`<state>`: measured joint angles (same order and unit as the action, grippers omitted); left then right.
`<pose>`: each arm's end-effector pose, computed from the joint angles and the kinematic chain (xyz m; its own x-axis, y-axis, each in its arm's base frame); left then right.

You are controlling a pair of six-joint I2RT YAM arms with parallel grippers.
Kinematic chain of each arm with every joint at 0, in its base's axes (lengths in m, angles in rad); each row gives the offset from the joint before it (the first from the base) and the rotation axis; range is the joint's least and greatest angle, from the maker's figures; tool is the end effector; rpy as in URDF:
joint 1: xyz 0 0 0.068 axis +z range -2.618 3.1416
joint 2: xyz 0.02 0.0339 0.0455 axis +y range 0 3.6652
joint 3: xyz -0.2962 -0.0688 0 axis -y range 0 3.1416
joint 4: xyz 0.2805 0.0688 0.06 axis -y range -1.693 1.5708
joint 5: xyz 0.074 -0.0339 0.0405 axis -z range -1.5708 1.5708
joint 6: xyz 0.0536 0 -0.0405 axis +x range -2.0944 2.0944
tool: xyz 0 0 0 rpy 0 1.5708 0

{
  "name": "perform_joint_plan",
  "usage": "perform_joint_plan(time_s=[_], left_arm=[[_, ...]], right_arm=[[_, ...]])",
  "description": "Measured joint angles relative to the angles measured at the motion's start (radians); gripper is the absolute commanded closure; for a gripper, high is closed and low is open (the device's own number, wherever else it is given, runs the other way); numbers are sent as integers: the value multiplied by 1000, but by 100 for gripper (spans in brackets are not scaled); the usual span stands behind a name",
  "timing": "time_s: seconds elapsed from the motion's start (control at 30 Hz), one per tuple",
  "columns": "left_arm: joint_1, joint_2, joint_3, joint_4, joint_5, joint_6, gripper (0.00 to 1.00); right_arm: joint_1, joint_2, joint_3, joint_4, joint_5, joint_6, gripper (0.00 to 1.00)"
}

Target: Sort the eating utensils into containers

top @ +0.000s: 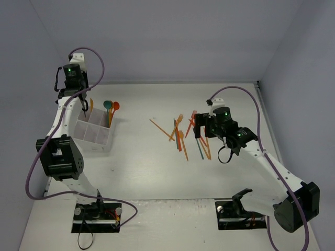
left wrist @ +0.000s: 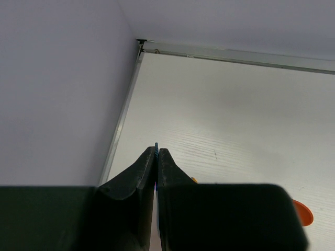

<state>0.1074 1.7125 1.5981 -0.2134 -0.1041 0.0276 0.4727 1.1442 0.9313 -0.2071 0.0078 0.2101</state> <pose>0.4646 0.0557 0.3933 -0.3256 -0.0075 -0.9455 -0.1955 0.9789 0.0596 0.2680 0.1366 0.3305 -0.4487 0.0048 -0.8937 -0.3633 0.9126 0.1873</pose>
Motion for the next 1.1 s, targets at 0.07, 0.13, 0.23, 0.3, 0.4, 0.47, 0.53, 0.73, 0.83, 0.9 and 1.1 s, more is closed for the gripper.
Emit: perform_joint_plan(time_s=[0.07,0.13,0.23,0.3,0.4,0.47,0.53,0.73,0.83,0.9,1.1], left_arm=[[-1,-1,-46,35,-1,-14,88],[0,-1,-96,51,-5,-28,84],[0,-2,-158,51,-7,-42,75],[0,-4,-179,47,-10,-49,67],[0,-23,-191,42,-17,-57,52],[0,-49,-193,37,-22,-65,40],[0,-86,-194,26,-23,-76,31],[-1,-209,-186,-56,4,-133,27],[-7,-259,-181,-109,37,-177,27],[-26,-291,-181,-147,62,-205,27],[-203,-380,-184,-240,121,-242,27]], right_arm=[[-2,1,-5,0,16,2,0],[-5,8,-9,-3,38,10,0],[-19,40,-13,-6,61,33,0],[-31,66,-22,-8,73,49,0],[-45,110,-39,-12,86,76,6],[-50,131,-54,-14,91,89,25],[-54,146,-71,-14,95,105,37],[-60,190,-122,-14,112,135,58],[-60,220,-145,-14,114,149,62],[-61,245,-152,-13,114,156,64],[-61,322,-154,-6,115,165,67]])
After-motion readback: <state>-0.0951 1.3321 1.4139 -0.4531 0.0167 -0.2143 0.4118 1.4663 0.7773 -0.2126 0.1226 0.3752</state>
